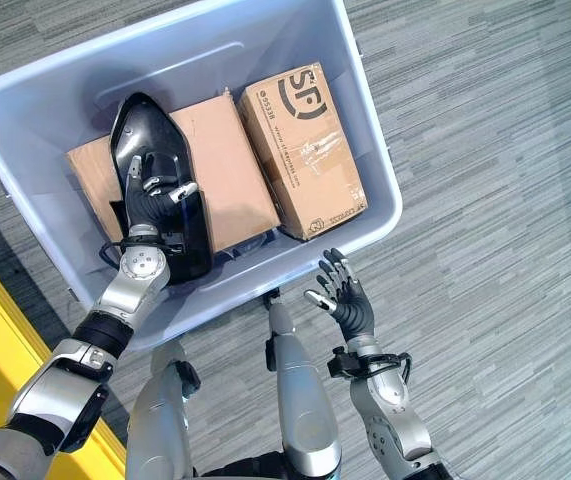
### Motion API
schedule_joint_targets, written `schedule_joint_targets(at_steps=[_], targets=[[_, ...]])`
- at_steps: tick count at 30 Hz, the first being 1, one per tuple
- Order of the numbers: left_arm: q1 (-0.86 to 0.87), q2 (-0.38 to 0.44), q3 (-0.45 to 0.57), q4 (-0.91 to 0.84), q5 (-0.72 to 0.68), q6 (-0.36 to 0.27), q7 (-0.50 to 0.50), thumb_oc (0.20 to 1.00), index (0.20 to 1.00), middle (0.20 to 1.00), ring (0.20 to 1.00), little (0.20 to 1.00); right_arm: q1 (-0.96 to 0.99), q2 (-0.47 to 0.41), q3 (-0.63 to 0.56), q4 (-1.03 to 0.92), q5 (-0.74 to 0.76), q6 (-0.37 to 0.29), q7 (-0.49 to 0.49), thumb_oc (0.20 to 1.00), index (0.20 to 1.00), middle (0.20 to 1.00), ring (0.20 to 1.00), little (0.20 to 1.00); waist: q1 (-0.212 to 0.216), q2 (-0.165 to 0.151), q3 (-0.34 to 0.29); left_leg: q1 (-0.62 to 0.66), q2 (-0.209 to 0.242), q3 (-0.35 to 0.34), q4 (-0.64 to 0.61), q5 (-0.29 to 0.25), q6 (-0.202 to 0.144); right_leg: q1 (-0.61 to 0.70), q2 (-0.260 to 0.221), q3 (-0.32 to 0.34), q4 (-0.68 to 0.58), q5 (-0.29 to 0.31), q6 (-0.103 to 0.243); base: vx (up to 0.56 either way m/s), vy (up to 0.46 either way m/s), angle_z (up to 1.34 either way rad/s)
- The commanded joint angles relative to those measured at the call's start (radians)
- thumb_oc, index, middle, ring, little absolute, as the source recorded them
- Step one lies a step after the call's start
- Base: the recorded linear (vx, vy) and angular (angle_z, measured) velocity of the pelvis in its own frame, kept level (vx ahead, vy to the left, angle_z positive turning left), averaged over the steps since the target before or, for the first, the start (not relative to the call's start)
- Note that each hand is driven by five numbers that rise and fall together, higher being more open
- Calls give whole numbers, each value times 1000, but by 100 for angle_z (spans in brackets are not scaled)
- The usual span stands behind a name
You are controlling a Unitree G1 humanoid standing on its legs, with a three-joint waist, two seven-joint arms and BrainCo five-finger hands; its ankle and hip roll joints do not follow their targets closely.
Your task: Move parts from the plastic box to the shelf.
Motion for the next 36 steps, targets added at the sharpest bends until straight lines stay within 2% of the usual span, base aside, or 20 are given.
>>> schedule_joint_targets(at_steps=[1,4,7,19,23,28,36], targets=[[71,-24,5,26,-56,25,-46,1000,1000,1000,1000,1000,47,-26,-32,-65,0,-41,4,1000,1000,1000,1000,1000,2,-38,-20,119,77,-6,11,-14,-77,-24,-54,-12,50,12,87,0,0,0],[88,-17,12,-18,-57,18,-44,1000,1000,1000,1000,1000,47,-26,-39,-67,-2,-41,4,1000,1000,1000,1000,1000,6,-32,-20,121,74,-7,11,-15,-76,-21,-56,-13,50,11,87,0,0,0],[189,11,46,-208,-58,-14,-51,1000,1000,1000,1000,1000,44,-24,-64,-65,-12,-39,0,1000,1000,1000,1000,1000,26,-9,-21,123,66,-13,11,-19,-73,-10,-63,-17,45,10,88,-1,6,-1],[389,75,169,-612,9,-69,-82,1000,1000,1000,1000,1000,45,-27,-127,-82,-29,-45,13,1000,1000,1000,1000,1000,72,41,-29,133,53,-27,11,-30,-69,19,-80,-31,41,-1,92,0,5,1],[435,81,189,-655,53,-68,-70,1000,1000,1000,1000,1000,58,-35,-131,-97,-31,-48,22,1000,1000,1000,1000,1000,77,44,-25,131,50,-30,11,-32,-67,22,-83,-34,39,-1,93,0,0,0],[432,67,182,-617,76,-56,-47,1000,1000,1000,1000,1000,50,-35,-130,-96,-43,-53,13,1000,1000,1000,1000,1000,79,43,-20,124,50,-31,11,-32,-66,18,-83,-33,38,-1,93,0,0,0],[398,33,153,-470,107,-19,-3,1000,1000,1000,1000,1000,43,-32,-109,-79,-48,-53,-7,1000,1000,1000,1000,1000,73,33,-16,119,52,-27,9,-29,-66,1,-78,-27,41,2,92,0,0,0]])
